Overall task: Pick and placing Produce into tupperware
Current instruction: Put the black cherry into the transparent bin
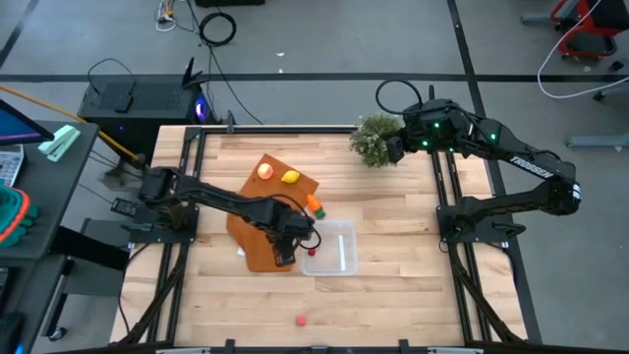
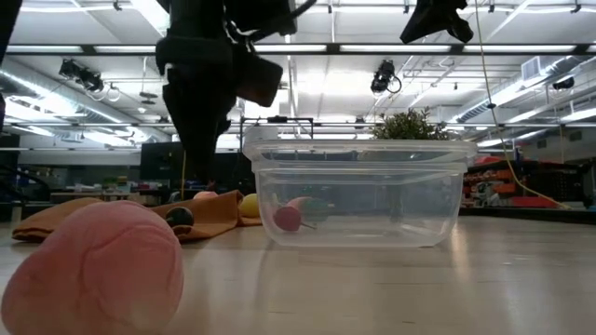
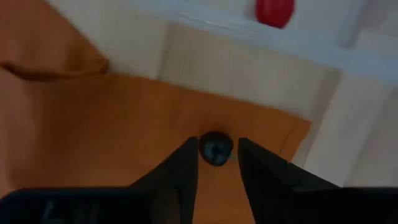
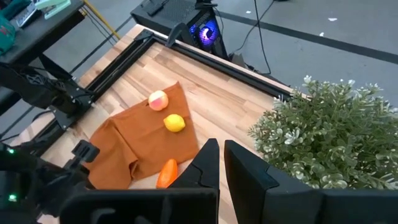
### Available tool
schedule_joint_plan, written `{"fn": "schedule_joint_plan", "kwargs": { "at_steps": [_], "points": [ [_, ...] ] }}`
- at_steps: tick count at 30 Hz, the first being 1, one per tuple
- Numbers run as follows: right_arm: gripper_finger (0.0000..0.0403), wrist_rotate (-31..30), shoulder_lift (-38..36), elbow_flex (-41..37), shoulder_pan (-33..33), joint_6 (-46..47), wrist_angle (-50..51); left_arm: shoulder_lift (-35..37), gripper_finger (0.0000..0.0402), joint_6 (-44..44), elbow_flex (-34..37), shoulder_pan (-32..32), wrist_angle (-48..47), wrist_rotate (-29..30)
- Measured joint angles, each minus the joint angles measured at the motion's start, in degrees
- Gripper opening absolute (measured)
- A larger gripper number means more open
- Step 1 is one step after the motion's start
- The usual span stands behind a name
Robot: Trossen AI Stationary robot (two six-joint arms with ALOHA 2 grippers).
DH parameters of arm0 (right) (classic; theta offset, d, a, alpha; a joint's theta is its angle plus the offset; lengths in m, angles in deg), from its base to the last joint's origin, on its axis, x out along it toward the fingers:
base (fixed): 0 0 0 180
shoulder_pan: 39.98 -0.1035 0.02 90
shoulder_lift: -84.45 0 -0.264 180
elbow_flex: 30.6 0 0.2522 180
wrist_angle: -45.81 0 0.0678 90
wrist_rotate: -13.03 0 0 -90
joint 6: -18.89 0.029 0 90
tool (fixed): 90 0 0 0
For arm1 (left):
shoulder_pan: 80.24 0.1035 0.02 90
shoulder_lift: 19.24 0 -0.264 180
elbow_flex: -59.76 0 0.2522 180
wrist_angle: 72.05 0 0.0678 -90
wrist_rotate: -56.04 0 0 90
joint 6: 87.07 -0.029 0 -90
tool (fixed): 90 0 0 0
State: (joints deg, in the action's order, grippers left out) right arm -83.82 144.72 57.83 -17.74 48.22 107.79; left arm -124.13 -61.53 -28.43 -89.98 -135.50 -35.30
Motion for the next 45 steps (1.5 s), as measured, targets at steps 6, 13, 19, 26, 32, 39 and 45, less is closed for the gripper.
{"fn": "schedule_joint_plan", "kwargs": {
  "at_steps": [6, 13, 19, 26, 32, 39, 45],
  "points": [
    [0.0001, 0.1, 0.0, 0.0, 0.0, 0.6, 0.0, -0.9, 0.0173, 7.1, 0.0, -0.1, -0.2, -0.1],
    [0.0001, 0.2, 0.0, 0.0, 0.0, 1.1, 0.0, -1.0, 0.0234, 12.8, 0.0, -0.4, -3.1, -1.7],
    [0.0001, 0.2, 0.0, 0.0, 0.0, 1.1, 0.0, -1.0, 0.0254, 15.1, 0.3, -1.2, -2.1, -1.9],
    [0.0001, 0.1, 0.0, 0.0, 0.0, 1.3, 0.0, -1.0, 0.0245, 17.6, 1.8, -1.5, -0.7, -1.4],
    [0.0001, 0.1, 0.0, 0.0, 0.0, 2.0, 0.0, -1.0, 0.0241, 17.5, 1.8, -1.5, 1.1, -0.2],
    [0.0001, 0.1, 0.0, 0.0, 0.0, 2.1, 0.0, -1.8, 0.0236, 17.3, 1.7, -2.0, 2.4, 0.1],
    [0.0001, 0.1, 0.0, 0.0, 0.0, 2.1, 0.0, -3.0, 0.0239, 17.3, 1.8, -3.2, 1.9, 0.0]
  ]
}}
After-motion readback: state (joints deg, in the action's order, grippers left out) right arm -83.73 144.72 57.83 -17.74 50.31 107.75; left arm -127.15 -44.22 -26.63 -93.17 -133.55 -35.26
